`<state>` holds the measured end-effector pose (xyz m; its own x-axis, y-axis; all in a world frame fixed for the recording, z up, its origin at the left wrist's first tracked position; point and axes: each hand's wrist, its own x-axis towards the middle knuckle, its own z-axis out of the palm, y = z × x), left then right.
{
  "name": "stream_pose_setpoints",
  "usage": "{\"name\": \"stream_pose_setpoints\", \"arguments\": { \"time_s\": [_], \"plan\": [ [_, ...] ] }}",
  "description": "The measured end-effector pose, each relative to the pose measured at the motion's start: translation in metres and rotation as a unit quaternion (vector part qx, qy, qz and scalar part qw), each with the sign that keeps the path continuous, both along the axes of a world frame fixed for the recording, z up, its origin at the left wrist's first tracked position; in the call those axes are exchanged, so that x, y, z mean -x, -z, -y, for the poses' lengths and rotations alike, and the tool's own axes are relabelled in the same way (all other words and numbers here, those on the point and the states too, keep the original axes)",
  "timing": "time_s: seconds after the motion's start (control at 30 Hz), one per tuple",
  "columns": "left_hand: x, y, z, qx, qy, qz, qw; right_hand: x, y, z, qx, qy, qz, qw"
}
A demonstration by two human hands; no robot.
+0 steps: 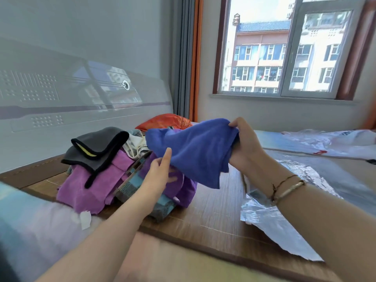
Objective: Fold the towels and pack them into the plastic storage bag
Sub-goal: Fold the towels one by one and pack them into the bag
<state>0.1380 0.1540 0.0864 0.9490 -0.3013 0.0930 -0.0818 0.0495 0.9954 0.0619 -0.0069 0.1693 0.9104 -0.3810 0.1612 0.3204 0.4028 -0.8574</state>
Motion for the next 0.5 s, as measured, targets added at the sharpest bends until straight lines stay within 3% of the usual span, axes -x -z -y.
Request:
{"name": "stream_pose_setpoints", "arguments": {
  "time_s": [0.1,0.3,0.5],
  "plan": [
    [0.028,-0.010,0.016,0.079,0.085,-0.107,0.988,0.034,0.003,0.005,-0.012,-0.034,0.005,0.999],
    [0.054,-0.016,0.035,0.153,0.032,-0.068,0.985,0.091,0.018,0.015,-0.011,-0.036,-0.001,0.999],
    [0.064,-0.025,0.025,-0.081,0.022,0.081,0.993,0.118,0.052,0.030,0.005,-0.126,-0.156,0.980]
  ]
}}
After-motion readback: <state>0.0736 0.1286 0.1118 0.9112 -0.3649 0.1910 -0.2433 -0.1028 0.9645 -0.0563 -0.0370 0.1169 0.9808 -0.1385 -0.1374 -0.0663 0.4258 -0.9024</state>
